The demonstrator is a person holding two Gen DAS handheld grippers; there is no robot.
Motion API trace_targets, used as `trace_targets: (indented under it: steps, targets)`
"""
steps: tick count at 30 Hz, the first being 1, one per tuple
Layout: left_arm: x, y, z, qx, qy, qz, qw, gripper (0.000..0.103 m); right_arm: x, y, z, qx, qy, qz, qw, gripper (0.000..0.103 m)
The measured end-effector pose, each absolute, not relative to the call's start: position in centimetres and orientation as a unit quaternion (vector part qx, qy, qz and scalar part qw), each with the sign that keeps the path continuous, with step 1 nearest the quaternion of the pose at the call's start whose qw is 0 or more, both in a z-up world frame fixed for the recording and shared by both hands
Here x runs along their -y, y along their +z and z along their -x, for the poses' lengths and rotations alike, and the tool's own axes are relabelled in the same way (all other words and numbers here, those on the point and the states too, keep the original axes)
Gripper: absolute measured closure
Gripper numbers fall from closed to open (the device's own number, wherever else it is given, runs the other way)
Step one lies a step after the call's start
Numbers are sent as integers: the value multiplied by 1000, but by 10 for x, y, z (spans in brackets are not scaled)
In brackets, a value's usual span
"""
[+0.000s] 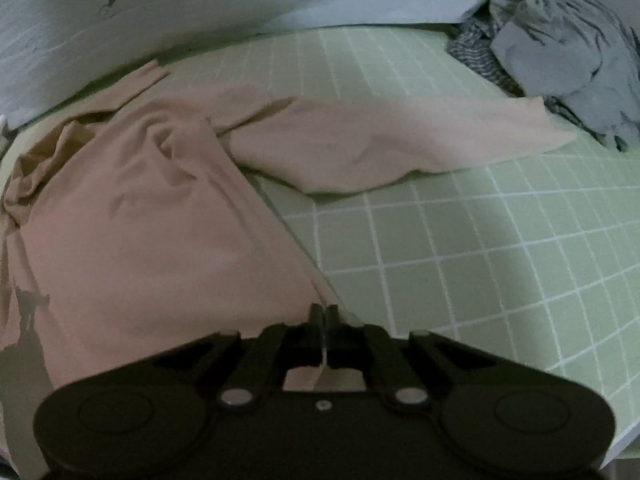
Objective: Fold clothes
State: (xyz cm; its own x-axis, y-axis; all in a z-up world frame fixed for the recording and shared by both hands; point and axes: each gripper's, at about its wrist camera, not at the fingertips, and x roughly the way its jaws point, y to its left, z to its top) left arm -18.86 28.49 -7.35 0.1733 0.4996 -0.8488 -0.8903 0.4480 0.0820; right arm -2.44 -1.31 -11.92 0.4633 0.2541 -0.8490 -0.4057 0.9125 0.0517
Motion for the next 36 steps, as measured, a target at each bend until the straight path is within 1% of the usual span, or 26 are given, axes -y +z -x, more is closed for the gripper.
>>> trace_targets:
  steps: [1, 2, 3, 4, 5, 6, 7, 9, 10, 12, 14, 16, 19, 20, 21, 22, 24, 27, 30, 33, 36]
  targets:
    - [-292, -74, 182, -433, 470, 224, 736, 8, 13, -115, 21, -473, 185, 77, 858, 80]
    - [-299, -74, 175, -433, 465, 222, 740, 8, 13, -111, 16, -466, 176, 71, 864, 71]
    - [-306, -75, 168, -432, 460, 221, 744, 8, 12, -108, 10, -460, 166, 61, 870, 57]
    - [-312, -75, 162, -431, 455, 219, 748, 8, 12, -104, 3, -454, 155, 50, 876, 53]
    - [-319, -76, 155, -431, 450, 218, 752, 8, 10, -102, -4, -450, 146, 42, 880, 53]
    - [-326, -76, 148, -430, 444, 216, 755, 9, 7, -102, -12, -449, 139, 37, 882, 47]
    - [-333, -76, 142, -429, 439, 215, 759, 10, 5, -101, -20, -447, 133, 32, 884, 40]
    - [-347, -77, 128, -428, 429, 212, 767, 14, -2, -101, -34, -444, 120, 28, 887, 34]
    - [-354, -78, 121, -427, 424, 210, 770, 16, -6, -102, -39, -443, 115, 25, 889, 34]
    - [-367, -78, 108, -426, 414, 207, 778, 22, -13, -104, -51, -445, 106, 18, 889, 34]
    - [-381, -79, 94, -424, 403, 204, 785, 25, -20, -105, -62, -450, 95, 16, 888, 34]
    - [-388, -84, 76, -434, 380, 191, 794, 25, -26, -106, -73, -457, 84, 11, 885, 34]
    - [-386, -96, 45, -461, 314, 144, 818, 25, -32, -105, -79, -463, 73, 10, 883, 34]
    - [-385, -100, 38, -468, 304, 129, 820, 32, -34, -106, -78, -461, 70, 20, 884, 34]
    - [-384, -105, 31, -476, 302, 115, 818, 45, -34, -107, -78, -461, 66, 28, 884, 34]
    - [-386, -110, 26, -483, 309, 114, 811, 53, -34, -108, -77, -464, 62, 29, 883, 34]
    - [-394, -113, 27, -480, 320, 135, 806, 99, -33, -110, -77, -470, 57, 33, 880, 35]
    - [-411, -107, 44, -440, 341, 186, 810, 99, -34, -112, -75, -471, 58, 39, 879, 38]
    - [-424, -88, 76, -397, 406, 174, 805, 99, -35, -113, -74, -473, 63, 46, 878, 39]
    - [-444, -73, 120, -364, 483, 181, 776, 99, -37, -114, -72, -474, 73, 46, 876, 40]
    - [-463, -80, 169, -357, 535, 236, 728, 98, -38, -116, -71, -476, 76, 46, 875, 40]
